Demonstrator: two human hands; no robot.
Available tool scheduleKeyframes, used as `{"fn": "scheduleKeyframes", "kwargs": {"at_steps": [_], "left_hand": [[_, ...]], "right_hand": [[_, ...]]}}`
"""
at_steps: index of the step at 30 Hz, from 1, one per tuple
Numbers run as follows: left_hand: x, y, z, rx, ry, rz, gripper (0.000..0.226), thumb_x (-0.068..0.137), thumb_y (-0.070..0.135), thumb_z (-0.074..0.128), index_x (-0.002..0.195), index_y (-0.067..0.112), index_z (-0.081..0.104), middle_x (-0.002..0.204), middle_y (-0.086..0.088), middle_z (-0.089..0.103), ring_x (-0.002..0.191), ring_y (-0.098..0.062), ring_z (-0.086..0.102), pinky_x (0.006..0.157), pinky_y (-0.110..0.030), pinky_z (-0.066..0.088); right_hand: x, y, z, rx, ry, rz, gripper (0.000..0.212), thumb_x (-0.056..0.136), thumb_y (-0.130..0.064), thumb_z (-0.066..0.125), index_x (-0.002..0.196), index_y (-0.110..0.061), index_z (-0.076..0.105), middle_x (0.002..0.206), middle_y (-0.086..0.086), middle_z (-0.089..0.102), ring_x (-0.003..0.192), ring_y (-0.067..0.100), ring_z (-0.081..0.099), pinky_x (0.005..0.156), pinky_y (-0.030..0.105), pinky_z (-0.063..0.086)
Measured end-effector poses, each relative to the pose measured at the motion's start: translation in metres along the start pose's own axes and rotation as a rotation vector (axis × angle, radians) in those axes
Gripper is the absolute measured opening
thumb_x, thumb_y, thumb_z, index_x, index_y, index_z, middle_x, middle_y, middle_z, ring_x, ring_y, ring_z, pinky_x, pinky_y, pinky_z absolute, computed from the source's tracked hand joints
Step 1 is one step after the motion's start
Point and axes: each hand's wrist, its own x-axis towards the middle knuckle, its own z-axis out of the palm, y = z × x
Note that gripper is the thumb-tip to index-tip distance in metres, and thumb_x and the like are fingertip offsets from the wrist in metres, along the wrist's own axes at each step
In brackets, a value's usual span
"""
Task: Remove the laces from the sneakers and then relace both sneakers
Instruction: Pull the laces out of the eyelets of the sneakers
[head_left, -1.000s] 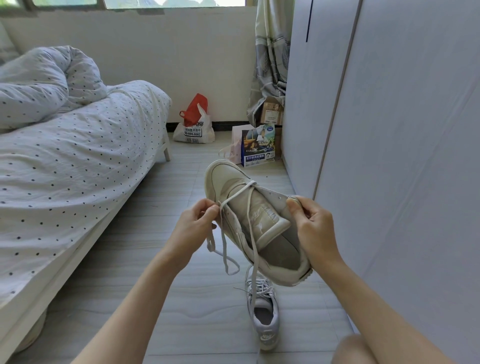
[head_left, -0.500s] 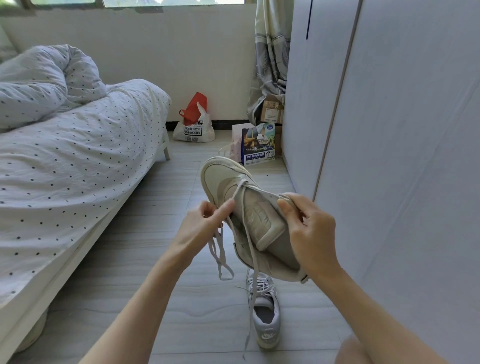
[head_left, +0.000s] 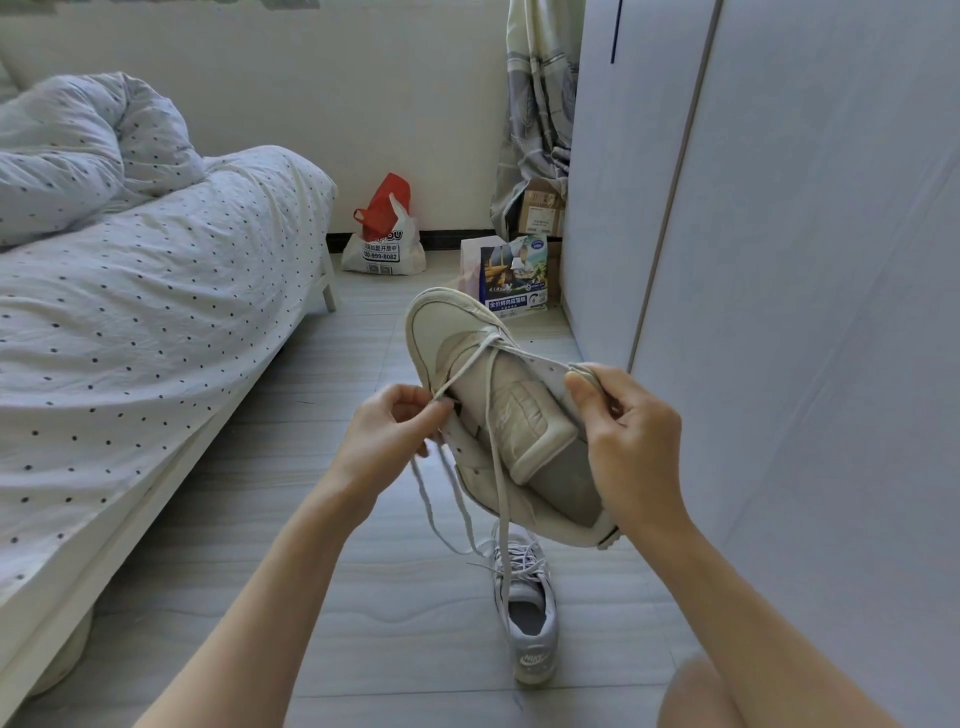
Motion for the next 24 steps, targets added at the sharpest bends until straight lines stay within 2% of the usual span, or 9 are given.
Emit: {"fn": "scheduleKeyframes", "kwargs": {"at_steps": [3,7,8,11,12,16,19,21,24], "left_hand": [[-0.001,0.001,-0.004,-0.069,-0.093,-0.096,0.037,0.091,0.040,0.054,0.087,0.004,0.062,0.050,0.010,0.044,0.045,-0.006,0.037,0.050,-0.019,0.032],[-0.002,0.004,-0.007,-0.234,-0.134,-0.133,0.030,0.095,0.034,0.047,0.074,0.012,0.048,0.055,0.008,0.028,0.048,-0.007,0.025,0.050,-0.020,0.022],[-0.002,0.005,-0.006,-0.256,-0.143,-0.126,0.028,0.096,0.030,0.047,0.074,0.013,0.046,0.055,0.008,0.027,0.049,-0.007,0.024,0.051,-0.020,0.022],[-0.003,0.007,-0.003,-0.319,-0.128,-0.060,0.028,0.099,0.023,0.042,0.072,0.014,0.045,0.052,0.011,0.031,0.052,-0.007,0.028,0.054,-0.021,0.026],[-0.004,0.008,-0.001,-0.306,-0.111,-0.026,0.029,0.099,0.022,0.040,0.072,0.013,0.045,0.052,0.011,0.034,0.054,-0.007,0.030,0.056,-0.022,0.027],[-0.009,0.008,0.003,0.118,-0.008,0.180,0.033,0.101,0.021,0.036,0.071,0.009,0.044,0.062,-0.004,0.045,0.061,-0.019,0.040,0.064,-0.035,0.036],[-0.014,0.003,0.007,0.450,0.098,0.304,0.033,0.100,0.020,0.035,0.077,0.000,0.047,0.073,-0.017,0.056,0.067,-0.032,0.050,0.064,-0.036,0.038],[-0.016,-0.001,0.009,0.571,0.114,0.368,0.030,0.100,0.020,0.035,0.080,0.001,0.047,0.075,-0.018,0.055,0.069,-0.032,0.051,0.061,-0.032,0.034],[-0.015,-0.003,0.007,0.616,0.094,0.392,0.029,0.100,0.019,0.035,0.082,0.000,0.047,0.077,-0.018,0.057,0.071,-0.033,0.052,0.064,-0.034,0.037]], "right_hand": [[0.001,0.003,-0.003,0.015,-0.016,0.047,0.016,0.090,-0.021,0.061,0.078,-0.030,0.066,0.063,-0.024,0.062,0.061,-0.005,0.052,0.061,0.008,0.038],[0.003,0.002,-0.006,0.079,-0.074,0.122,0.022,0.091,-0.020,0.059,0.075,-0.034,0.064,0.064,-0.018,0.063,0.062,-0.004,0.052,0.062,0.010,0.039],[0.003,0.003,-0.006,0.093,-0.074,0.145,0.020,0.091,-0.020,0.059,0.075,-0.029,0.066,0.063,-0.015,0.063,0.061,-0.004,0.051,0.062,0.010,0.039],[0.005,0.007,-0.006,0.117,-0.066,0.191,0.027,0.092,-0.021,0.058,0.078,0.002,0.063,0.064,0.013,0.052,0.062,0.011,0.041,0.060,0.024,0.034],[0.005,0.008,-0.006,0.120,-0.061,0.193,0.030,0.092,-0.021,0.057,0.080,0.006,0.060,0.064,0.013,0.049,0.062,0.013,0.040,0.060,0.025,0.033],[0.003,0.007,-0.006,0.011,-0.053,0.105,0.016,0.092,-0.019,0.059,0.080,-0.013,0.068,0.061,-0.005,0.057,0.057,0.004,0.045,0.057,0.019,0.037],[-0.002,0.004,-0.003,-0.168,-0.092,-0.018,0.015,0.091,-0.021,0.060,0.093,-0.011,0.071,0.072,-0.004,0.067,0.065,0.012,0.057,0.062,0.029,0.047],[-0.007,0.001,-0.001,-0.271,-0.093,-0.127,0.016,0.090,-0.020,0.062,0.096,-0.010,0.072,0.078,-0.001,0.070,0.069,0.018,0.063,0.064,0.036,0.051],[-0.013,-0.002,0.003,-0.331,-0.087,-0.215,0.012,0.089,-0.019,0.063,0.092,-0.011,0.072,0.077,-0.004,0.070,0.067,0.016,0.063,0.061,0.033,0.051]]}}
